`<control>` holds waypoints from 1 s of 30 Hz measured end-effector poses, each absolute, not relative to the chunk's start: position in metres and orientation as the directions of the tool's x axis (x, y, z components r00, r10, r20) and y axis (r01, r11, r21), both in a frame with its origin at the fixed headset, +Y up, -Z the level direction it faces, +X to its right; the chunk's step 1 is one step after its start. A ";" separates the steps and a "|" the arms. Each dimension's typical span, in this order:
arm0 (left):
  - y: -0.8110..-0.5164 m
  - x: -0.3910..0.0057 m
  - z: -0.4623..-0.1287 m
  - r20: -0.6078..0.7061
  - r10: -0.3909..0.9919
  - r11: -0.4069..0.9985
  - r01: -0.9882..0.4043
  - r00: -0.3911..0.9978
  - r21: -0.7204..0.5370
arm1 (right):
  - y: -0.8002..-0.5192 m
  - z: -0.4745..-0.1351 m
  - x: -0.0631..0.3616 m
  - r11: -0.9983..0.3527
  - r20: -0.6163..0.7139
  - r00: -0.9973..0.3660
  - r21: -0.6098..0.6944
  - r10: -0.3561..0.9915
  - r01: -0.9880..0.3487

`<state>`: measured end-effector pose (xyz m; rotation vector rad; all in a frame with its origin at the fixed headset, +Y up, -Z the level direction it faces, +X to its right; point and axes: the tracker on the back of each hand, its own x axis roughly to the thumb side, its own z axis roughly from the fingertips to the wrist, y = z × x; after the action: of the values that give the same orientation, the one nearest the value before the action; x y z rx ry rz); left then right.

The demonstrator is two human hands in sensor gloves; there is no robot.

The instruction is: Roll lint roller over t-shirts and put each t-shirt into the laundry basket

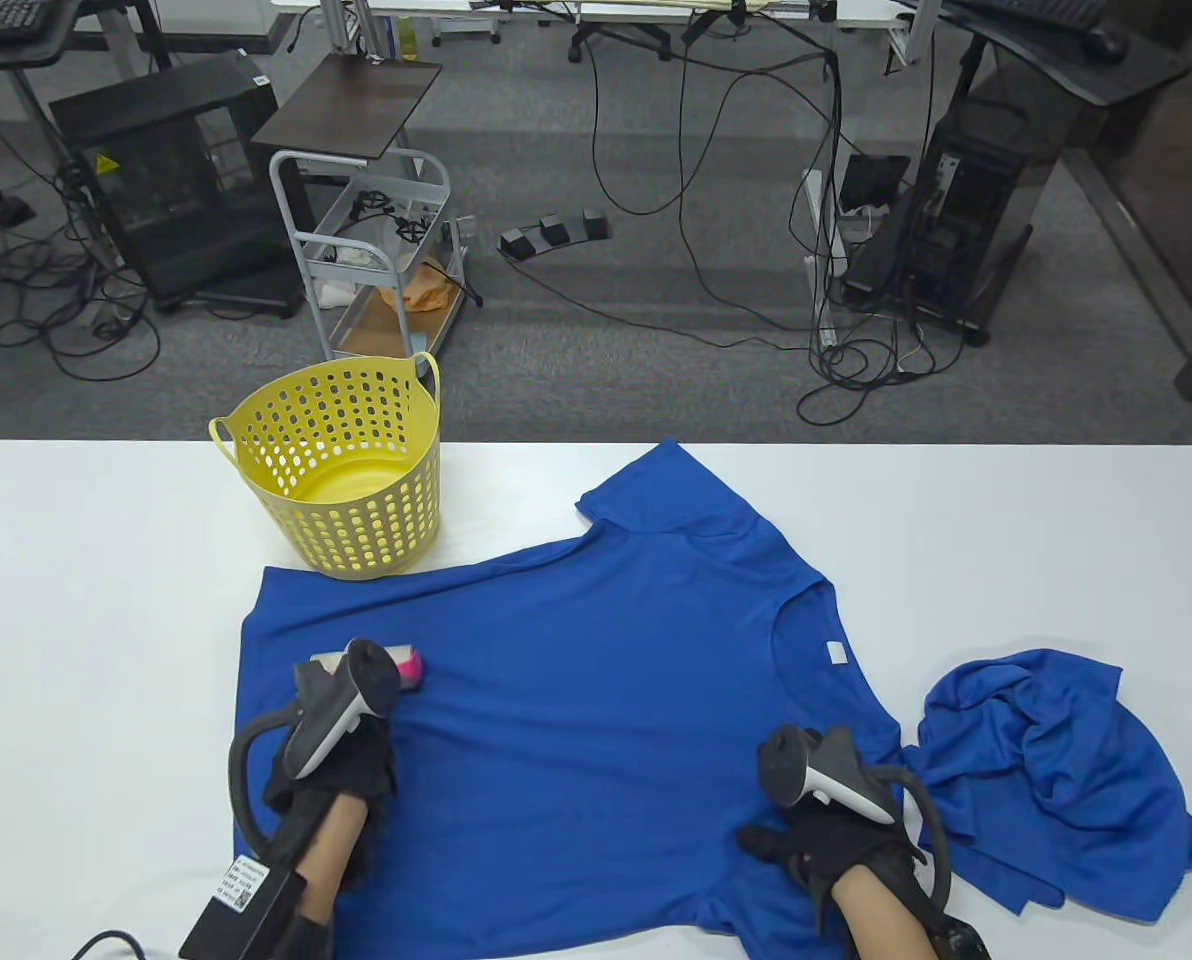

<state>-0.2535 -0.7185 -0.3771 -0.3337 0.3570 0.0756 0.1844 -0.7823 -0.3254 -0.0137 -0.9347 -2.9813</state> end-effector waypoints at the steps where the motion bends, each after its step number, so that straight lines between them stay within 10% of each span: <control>1: -0.720 -0.255 -0.385 -0.368 0.022 0.951 -0.134 0.930 -0.280 | -0.783 -0.325 0.184 -0.821 0.014 -1.000 0.570 -0.013 0.019; 7: -0.708 -0.253 -0.400 -0.349 -0.066 0.969 -0.023 0.935 -0.247 | -0.783 -0.325 0.185 -0.820 0.011 -1.000 0.572 -0.005 0.011; 21: -0.654 -0.240 -0.294 -0.211 -0.097 0.848 -0.030 0.973 -0.528 | -0.783 -0.325 0.185 -0.817 0.007 -1.000 0.576 0.005 0.000; 30: -0.666 -0.213 -0.372 -0.296 -0.159 0.902 0.017 0.942 -0.431 | -0.784 -0.325 0.185 -0.818 0.004 -1.000 0.576 0.013 -0.008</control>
<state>-0.2131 -0.6660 -0.3721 -0.4385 0.3327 -0.0927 0.1852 -0.7838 -0.3247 -0.0126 -0.9518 -3.0055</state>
